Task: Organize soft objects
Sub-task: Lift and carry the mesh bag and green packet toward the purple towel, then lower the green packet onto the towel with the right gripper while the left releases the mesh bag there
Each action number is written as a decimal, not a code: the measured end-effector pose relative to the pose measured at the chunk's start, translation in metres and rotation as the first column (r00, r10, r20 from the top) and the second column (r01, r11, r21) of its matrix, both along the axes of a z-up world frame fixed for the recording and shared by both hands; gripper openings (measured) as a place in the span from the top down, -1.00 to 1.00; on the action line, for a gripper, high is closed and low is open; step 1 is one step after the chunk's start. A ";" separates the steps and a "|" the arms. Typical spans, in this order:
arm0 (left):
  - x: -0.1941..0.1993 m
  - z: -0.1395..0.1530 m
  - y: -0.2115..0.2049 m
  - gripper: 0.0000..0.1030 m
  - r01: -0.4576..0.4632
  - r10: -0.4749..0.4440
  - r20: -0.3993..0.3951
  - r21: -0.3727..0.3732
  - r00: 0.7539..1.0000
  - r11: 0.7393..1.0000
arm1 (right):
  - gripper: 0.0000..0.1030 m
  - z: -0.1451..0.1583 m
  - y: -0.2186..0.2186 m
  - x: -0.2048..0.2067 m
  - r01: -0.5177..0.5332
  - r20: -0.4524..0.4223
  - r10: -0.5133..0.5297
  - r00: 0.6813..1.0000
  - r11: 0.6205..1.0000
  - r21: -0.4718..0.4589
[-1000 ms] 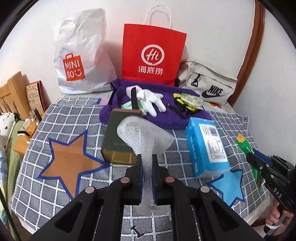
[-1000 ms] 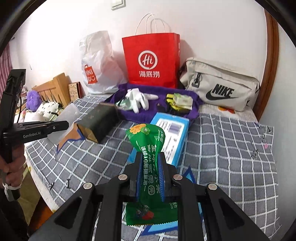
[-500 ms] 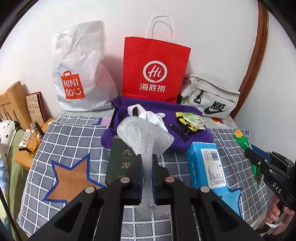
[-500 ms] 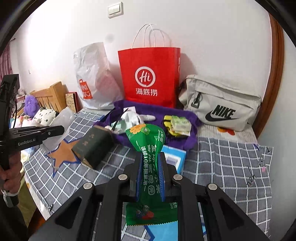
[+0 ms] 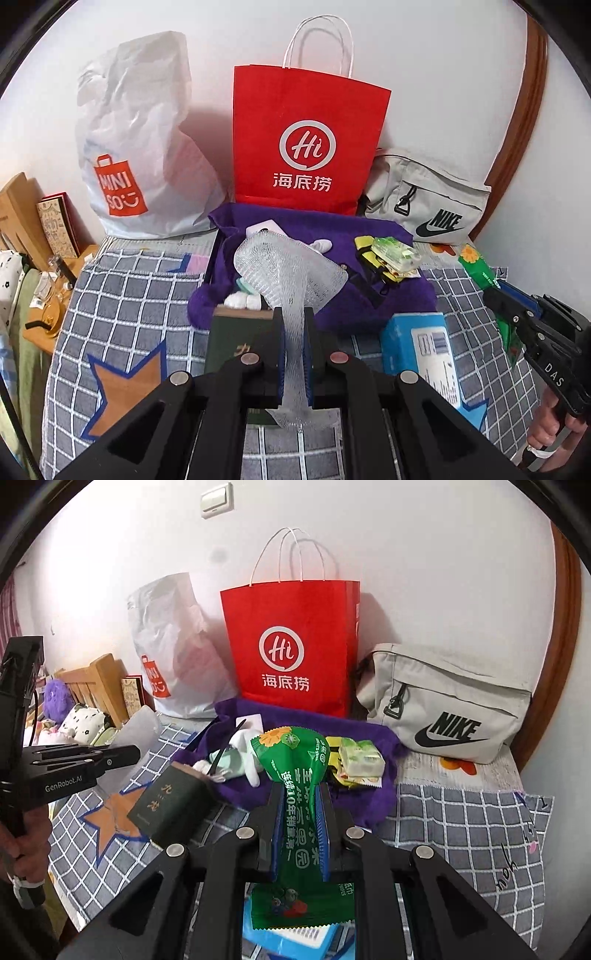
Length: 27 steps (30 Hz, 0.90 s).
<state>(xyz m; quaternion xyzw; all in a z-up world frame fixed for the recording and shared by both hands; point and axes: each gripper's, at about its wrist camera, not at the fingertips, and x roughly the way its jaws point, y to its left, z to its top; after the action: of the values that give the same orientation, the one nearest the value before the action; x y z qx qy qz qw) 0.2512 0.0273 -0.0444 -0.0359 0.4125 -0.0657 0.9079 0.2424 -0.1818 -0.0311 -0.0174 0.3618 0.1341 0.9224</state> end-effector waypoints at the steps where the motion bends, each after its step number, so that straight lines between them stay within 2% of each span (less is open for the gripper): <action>1: 0.006 -0.002 0.000 0.84 -0.003 0.003 -0.004 -0.002 1.000 1.000 | 0.69 -0.001 0.001 0.005 -0.001 -0.004 0.001 1.000 1.000 0.001; 15: 0.083 -0.030 0.003 0.84 -0.022 0.021 -0.072 -0.011 0.997 1.000 | 0.69 -0.027 0.000 0.083 -0.005 -0.045 0.005 0.999 1.000 -0.009; 27: 0.141 -0.058 0.001 0.84 -0.015 0.005 -0.137 -0.070 0.991 0.997 | 0.68 -0.069 -0.003 0.148 -0.024 -0.159 0.026 0.987 1.000 0.013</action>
<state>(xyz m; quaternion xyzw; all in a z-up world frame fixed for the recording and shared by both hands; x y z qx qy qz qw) 0.3923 0.0280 -0.1025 -0.0743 0.4712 -0.0731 0.8758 0.3903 -0.1845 -0.1003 -0.0060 0.4333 0.1488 0.8889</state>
